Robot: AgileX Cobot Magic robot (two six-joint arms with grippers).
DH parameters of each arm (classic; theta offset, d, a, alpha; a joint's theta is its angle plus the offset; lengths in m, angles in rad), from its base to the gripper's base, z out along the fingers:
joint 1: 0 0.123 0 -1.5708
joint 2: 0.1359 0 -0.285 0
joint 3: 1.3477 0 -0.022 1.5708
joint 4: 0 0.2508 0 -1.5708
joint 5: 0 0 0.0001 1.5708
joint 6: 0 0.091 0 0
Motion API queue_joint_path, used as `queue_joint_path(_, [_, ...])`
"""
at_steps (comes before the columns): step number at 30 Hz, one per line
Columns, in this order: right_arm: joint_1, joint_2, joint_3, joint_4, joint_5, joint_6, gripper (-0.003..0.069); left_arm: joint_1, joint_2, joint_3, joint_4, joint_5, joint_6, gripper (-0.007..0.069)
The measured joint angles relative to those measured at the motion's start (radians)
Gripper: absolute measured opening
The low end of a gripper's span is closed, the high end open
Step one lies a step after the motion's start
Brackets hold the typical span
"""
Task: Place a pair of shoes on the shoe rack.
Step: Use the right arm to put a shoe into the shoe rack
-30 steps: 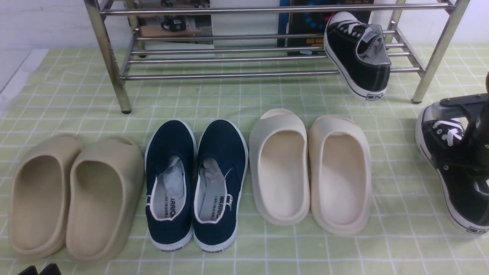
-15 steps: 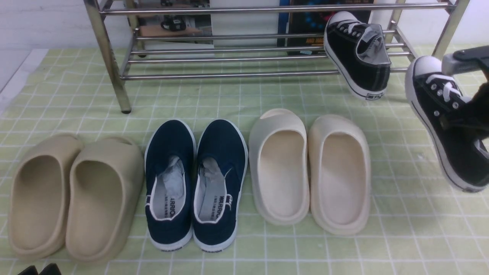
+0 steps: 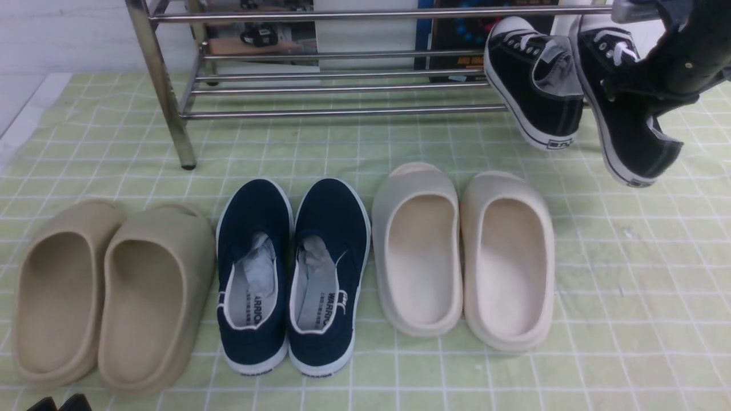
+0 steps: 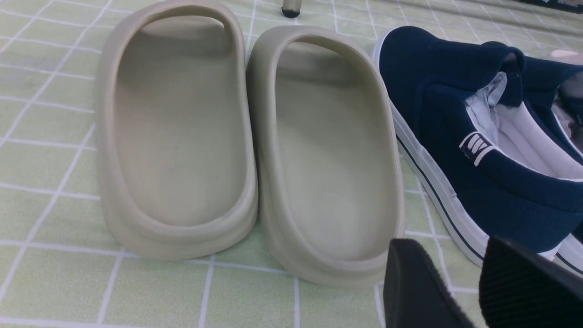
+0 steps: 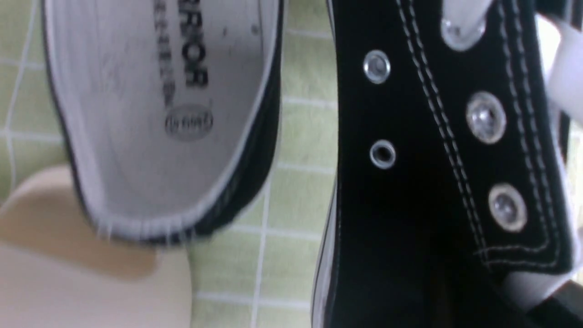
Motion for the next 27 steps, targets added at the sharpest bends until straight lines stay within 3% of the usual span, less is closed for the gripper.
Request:
queue_joint_path(7, [0.000,0.155,-0.242,-0.006,0.038,-0.001,0.0057,0.000,0.000,0.000,0.000,0.000,0.000,0.0239])
queue_joint_path(21, [0.001,0.222,-0.280,-0.006,-0.041,0.003,0.0057,0.000,0.000,0.000,0.000,0.000,0.000,0.0239])
queue_joint_path(27, [0.001,0.222,-0.284,-0.001,-0.035,0.002,0.0146,0.000,0.000,0.000,0.000,0.000,0.000,0.0239])
